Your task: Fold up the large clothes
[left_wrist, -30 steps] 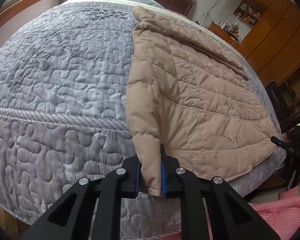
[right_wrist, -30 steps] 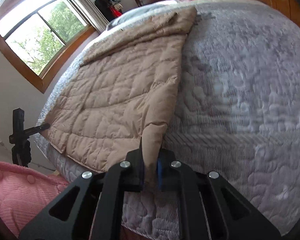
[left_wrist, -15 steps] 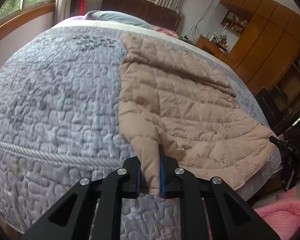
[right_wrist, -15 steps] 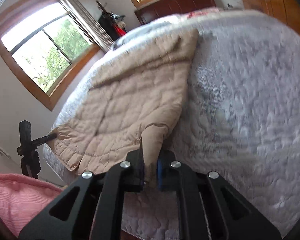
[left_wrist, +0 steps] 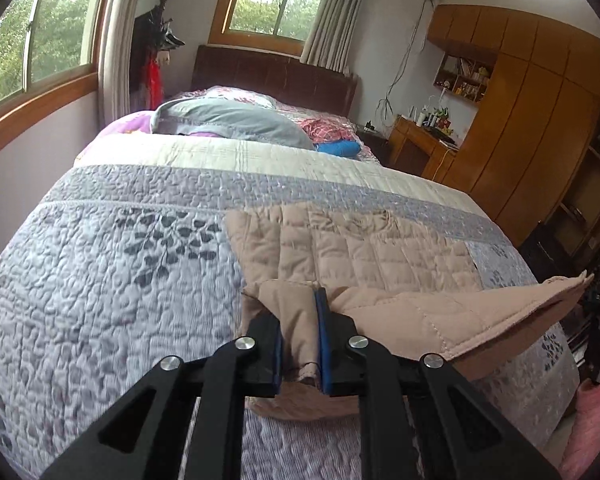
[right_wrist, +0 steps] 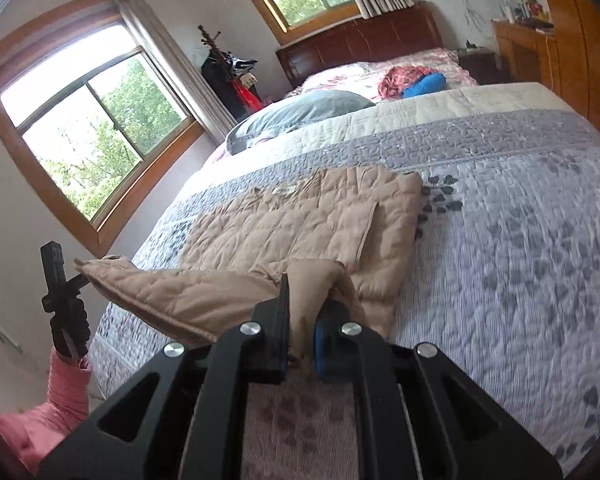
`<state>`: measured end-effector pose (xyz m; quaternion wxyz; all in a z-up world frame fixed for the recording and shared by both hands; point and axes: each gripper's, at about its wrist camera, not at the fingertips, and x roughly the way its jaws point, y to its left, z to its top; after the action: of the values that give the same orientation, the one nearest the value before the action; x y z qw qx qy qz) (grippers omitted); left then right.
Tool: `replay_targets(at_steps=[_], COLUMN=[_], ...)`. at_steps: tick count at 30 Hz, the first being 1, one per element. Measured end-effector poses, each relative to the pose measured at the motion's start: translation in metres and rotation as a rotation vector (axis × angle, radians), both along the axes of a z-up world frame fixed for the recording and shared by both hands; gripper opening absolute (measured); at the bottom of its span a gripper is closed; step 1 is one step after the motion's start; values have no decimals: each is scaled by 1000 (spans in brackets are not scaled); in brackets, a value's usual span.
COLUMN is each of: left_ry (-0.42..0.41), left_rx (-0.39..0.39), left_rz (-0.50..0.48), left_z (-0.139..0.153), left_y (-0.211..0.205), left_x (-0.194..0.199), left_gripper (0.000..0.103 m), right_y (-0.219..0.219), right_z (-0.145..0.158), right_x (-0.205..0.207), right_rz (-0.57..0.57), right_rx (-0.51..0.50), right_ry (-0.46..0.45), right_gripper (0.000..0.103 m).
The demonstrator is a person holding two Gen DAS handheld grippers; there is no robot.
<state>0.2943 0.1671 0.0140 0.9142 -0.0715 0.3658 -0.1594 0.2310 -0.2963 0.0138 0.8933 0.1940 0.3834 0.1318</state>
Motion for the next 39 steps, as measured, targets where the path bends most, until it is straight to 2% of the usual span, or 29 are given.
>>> replay_targets(at_steps=[4, 8, 15, 19, 23, 27, 30, 32, 34, 35, 36, 37, 39], left_ry=[35, 79, 240, 311, 338, 356, 377, 383, 376, 364, 349, 327, 303], left_rx=[3, 22, 38, 36, 13, -1, -26, -62, -113, -129, -128, -118, -104], left_rz=[15, 43, 65, 78, 82, 84, 84, 73, 52, 52, 60, 68, 80], left_z=[-1, -18, -80, -115, -134, -142, -136, -127, -117, -110, -105, -98, -91], left_y=[-10, -16, -23, -23, -21, -20, -18, -13, -6, -1, 2, 7, 16], left_x=[64, 122, 209, 236, 251, 258, 258, 255, 245, 239, 233, 225, 211], left_gripper=[14, 14, 14, 14, 16, 17, 18, 22, 31, 39, 49, 52, 53], right_y=[-18, -32, -47, -50, -54, -57, -57, -58, -61, -63, -64, -64, -64], right_z=[-6, -23, -73, -98, -123, -142, -143, -134, -124, -118, -113, -107, -95], right_x=[61, 116, 195, 221, 238, 245, 243, 235, 225, 220, 214, 208, 192], right_rz=[-31, -79, -129, -145, -164, -185, -187, -178, -169, -162, -159, -165, -170], right_rx=[28, 36, 64, 76, 83, 113, 124, 140, 171, 189, 193, 175, 115], right_ry=[74, 167, 314, 369, 416, 450, 447, 433, 411, 394, 380, 367, 325], right_gripper=[8, 8, 8, 8, 8, 9, 11, 20, 29, 35, 42, 63, 62])
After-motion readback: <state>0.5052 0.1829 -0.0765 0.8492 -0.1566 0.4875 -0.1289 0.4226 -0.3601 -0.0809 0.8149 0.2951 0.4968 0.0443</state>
